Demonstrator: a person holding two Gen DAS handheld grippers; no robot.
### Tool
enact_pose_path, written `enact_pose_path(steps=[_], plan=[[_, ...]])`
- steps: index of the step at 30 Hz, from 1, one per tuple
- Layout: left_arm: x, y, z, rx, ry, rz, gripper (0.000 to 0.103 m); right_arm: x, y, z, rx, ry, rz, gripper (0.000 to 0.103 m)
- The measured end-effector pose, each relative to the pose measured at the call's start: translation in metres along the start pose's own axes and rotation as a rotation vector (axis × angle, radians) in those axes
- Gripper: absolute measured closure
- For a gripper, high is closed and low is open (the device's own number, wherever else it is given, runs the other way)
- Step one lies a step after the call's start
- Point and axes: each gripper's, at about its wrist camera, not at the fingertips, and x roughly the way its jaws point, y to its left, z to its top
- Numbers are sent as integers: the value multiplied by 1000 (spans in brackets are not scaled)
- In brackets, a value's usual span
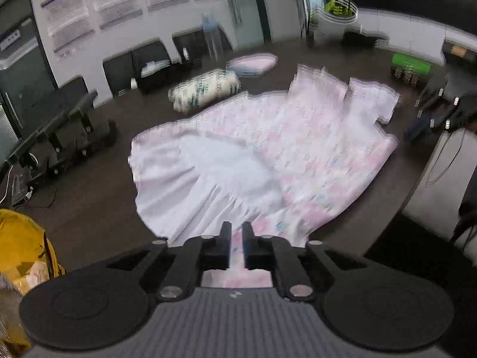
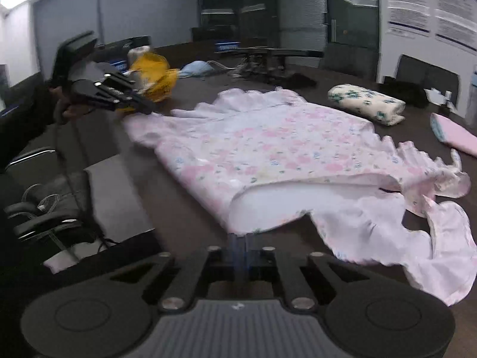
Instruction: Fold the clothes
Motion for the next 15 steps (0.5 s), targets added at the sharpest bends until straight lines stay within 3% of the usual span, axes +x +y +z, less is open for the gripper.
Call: enact_pose_path(steps=[1, 3, 9, 12, 15], plan=[[2, -7, 2, -12, -20, -16, 58, -3, 4, 1, 0, -8, 9, 86], [7, -20, 7, -37, -61, -49, 47, -7, 10, 3, 6, -25, 24, 84], [61, -57, 16, -45, -37, -119, 48, 37, 6, 14, 94, -27, 13, 82], [68, -56, 5, -55, 0, -141, 54, 44, 9, 4, 135, -29, 20, 103], [62, -52, -6, -47, 26, -140, 56, 32, 25, -7, 82, -3, 53, 102]])
